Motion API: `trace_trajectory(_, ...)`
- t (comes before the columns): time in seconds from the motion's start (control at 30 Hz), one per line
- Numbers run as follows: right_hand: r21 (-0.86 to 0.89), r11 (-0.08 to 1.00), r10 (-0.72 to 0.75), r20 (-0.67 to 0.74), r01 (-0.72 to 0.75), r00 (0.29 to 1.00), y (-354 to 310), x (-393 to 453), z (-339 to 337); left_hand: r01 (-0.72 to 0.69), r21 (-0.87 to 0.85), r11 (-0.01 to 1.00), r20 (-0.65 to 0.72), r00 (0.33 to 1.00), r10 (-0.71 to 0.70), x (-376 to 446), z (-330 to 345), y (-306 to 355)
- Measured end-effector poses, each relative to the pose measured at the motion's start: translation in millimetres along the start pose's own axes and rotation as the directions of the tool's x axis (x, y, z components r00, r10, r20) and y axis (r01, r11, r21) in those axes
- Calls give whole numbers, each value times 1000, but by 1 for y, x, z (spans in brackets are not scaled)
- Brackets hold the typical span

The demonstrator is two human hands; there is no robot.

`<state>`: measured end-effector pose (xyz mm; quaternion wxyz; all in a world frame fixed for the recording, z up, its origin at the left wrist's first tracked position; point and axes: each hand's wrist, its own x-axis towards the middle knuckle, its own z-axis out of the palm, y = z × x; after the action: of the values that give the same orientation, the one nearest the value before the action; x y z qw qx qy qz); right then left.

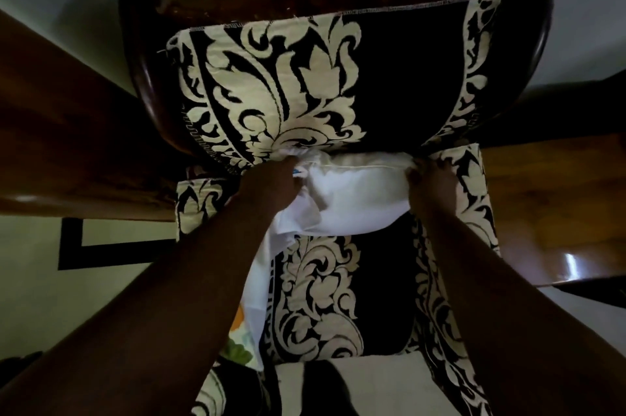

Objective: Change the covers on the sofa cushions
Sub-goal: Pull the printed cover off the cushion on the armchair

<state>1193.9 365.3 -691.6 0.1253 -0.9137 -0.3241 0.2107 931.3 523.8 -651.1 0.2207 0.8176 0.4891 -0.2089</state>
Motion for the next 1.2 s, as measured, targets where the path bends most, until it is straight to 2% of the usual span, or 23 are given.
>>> trace_trajectory(0.1,17,982,-184,-130,188,974,-18,4,-10,109,-5,994,-47,993,-109,2,6,-10)
trace_trajectory(0.23,17,957,-273,-280,289,920,-31,-8,-22,198,-35,980,-140,969,-201,-10,5,-27)
trace_trajectory(0.37,8,966,-252,-160,257,954,-37,-4,-11,204,-42,978,-147,967,-208,-22,6,-24)
trace_trajectory(0.47,147,966,-186,-169,211,968,-40,-2,-15,192,-123,974,-131,969,-207,-22,6,-19)
trace_trajectory(0.53,215,963,-138,-122,162,983,-44,-16,-13,175,-155,972,-132,972,-196,-28,8,-19)
trace_trajectory(0.63,305,925,-210,-89,228,974,-49,-53,-4,127,-168,978,-140,979,-151,-47,5,-16)
trace_trajectory(0.73,468,845,-276,-31,258,961,-56,-98,-7,103,-209,972,-137,982,-133,-77,-8,-10)
trace_trajectory(0.87,601,795,-224,165,83,961,-79,-168,-20,52,-344,938,-155,982,-111,-127,-34,1)
trace_trajectory(0.97,694,713,-252,380,-95,890,-97,-222,-33,40,-540,841,-76,993,-96,-162,-53,7)
trace_trajectory(1.0,690,715,-268,418,-112,868,-101,-238,-35,18,-613,789,-59,996,-69,-173,-57,8)
trace_trajectory(1.1,665,747,-304,352,-8,885,-114,-285,-34,-59,-783,620,-68,998,8,-211,-73,8)
trace_trajectory(1.2,735,677,-130,163,-32,978,-133,-330,-44,-131,-875,465,-98,991,96,-255,-78,-10)
